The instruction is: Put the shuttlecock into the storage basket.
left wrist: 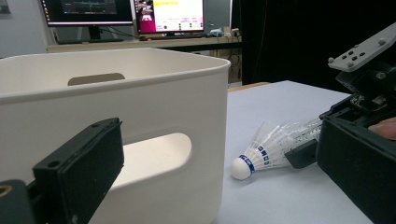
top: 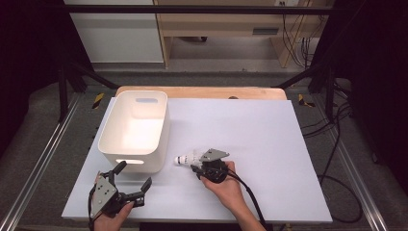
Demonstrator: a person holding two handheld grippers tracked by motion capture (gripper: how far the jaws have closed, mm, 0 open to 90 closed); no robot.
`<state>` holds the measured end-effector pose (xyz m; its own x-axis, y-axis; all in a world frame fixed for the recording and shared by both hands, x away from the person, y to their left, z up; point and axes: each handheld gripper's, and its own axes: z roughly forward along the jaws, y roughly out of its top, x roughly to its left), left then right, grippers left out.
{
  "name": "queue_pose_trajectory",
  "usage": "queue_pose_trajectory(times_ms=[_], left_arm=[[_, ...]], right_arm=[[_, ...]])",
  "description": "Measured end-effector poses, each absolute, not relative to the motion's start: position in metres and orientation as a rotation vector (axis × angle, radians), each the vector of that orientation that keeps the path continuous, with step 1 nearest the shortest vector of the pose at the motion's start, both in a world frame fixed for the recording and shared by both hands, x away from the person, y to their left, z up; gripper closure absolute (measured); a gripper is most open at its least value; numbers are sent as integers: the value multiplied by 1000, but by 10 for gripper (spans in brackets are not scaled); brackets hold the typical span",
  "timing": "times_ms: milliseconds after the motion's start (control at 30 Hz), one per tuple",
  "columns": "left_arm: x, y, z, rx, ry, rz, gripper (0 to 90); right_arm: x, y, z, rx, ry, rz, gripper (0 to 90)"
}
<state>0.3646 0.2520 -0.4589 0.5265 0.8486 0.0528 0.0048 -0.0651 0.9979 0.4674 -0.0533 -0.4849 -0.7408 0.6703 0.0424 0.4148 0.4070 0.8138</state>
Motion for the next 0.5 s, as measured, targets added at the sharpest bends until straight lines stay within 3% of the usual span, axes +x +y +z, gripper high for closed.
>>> queue_pose_trajectory(times_ms=[233,500], left_arm=[[365,251,-458,1484,770,819,10],[363,252,-459,1482,776,820,10]], right_arm=[[466,-55,-483,927,2385,1260,816],[464,-58,-485,921,2370,1273,845]])
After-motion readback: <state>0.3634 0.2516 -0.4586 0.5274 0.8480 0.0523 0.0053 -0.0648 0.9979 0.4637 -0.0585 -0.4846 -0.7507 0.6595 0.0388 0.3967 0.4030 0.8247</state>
